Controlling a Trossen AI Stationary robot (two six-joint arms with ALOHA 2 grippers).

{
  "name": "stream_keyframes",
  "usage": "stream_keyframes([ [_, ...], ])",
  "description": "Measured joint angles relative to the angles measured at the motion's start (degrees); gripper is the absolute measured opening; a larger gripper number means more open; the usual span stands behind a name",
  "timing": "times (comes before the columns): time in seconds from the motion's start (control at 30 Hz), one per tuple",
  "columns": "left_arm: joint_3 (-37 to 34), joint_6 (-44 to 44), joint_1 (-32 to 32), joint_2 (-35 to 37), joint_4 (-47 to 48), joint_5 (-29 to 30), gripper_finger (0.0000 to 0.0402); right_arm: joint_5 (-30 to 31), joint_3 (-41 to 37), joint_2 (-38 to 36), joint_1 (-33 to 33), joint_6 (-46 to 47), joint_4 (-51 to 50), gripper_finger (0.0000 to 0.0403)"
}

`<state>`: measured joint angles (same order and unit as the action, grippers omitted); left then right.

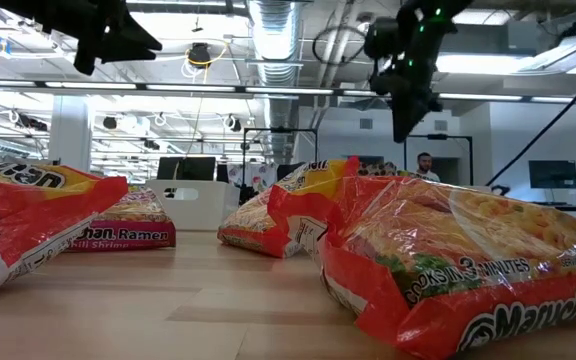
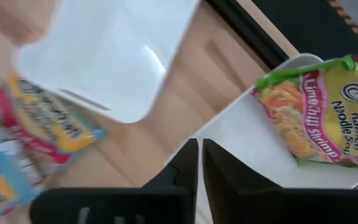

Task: Sort Maruchan noodles
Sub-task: Put the orange noodle pack into the middle white bin

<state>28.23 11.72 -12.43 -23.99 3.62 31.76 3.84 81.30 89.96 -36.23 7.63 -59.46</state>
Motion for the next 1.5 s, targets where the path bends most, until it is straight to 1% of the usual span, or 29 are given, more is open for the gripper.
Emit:
stream_keyframes([
  [0.13,0.00,2.17,0.00,0.00,1.76,-0.68,0.0115,-0.05,0.00,-2.32,3.55,3.37,-0.09,0.0083],
  [0.27,0.00,6.72,-0.82,0.00,7.37,-7.00,0.0122,-0.04,0.00,-4.10,7.25,7.49,-0.10,0.0119],
  [0.43,0.00,10.10,-3.04,-0.02,11.78,-15.96,0.0158,-0.04,0.00,-5.41,12.61,12.35,-0.06,0.0160],
  [0.53,0.00,12.07,-4.05,-0.02,11.73,-17.19,0.0184,-0.90,0.00,-5.72,16.16,15.05,-0.04,0.0179],
  [0.63,0.00,13.50,-4.33,-0.64,9.47,-19.00,0.0200,-2.77,-0.02,-5.71,19.49,16.75,-0.04,0.0191],
  [0.7,0.00,12.47,-4.32,-1.24,7.52,-21.29,0.0203,-3.87,-0.02,-5.71,21.63,17.91,0.29,0.0194],
  [0.97,0.00,10.58,-4.30,-6.18,0.63,-29.32,0.0199,-4.11,-0.04,-5.27,28.81,24.06,6.47,0.0190],
  [1.07,0.08,9.84,-4.28,-8.33,-1.21,-31.54,0.0199,-4.11,-0.04,-5.27,30.33,26.05,8.71,0.0186],
  [1.13,1.07,8.88,-4.28,-9.89,-0.55,-32.03,0.0199,-4.11,-0.04,-5.27,31.23,26.49,9.68,0.0184],
  [1.3,6.96,5.71,-4.28,-13.85,4.84,-33.09,0.0198,-4.11,0.07,-5.27,32.99,26.89,13.40,0.0183],
  [1.43,13.44,2.49,-4.28,-17.11,14.54,-33.20,0.0198,-4.04,2.38,-5.29,33.93,26.87,15.76,0.0182],
  [1.5,16.80,1.72,-4.28,-18.67,19.92,-35.07,0.0198,-3.98,3.51,-5.28,34.30,26.61,16.29,0.0182],
])
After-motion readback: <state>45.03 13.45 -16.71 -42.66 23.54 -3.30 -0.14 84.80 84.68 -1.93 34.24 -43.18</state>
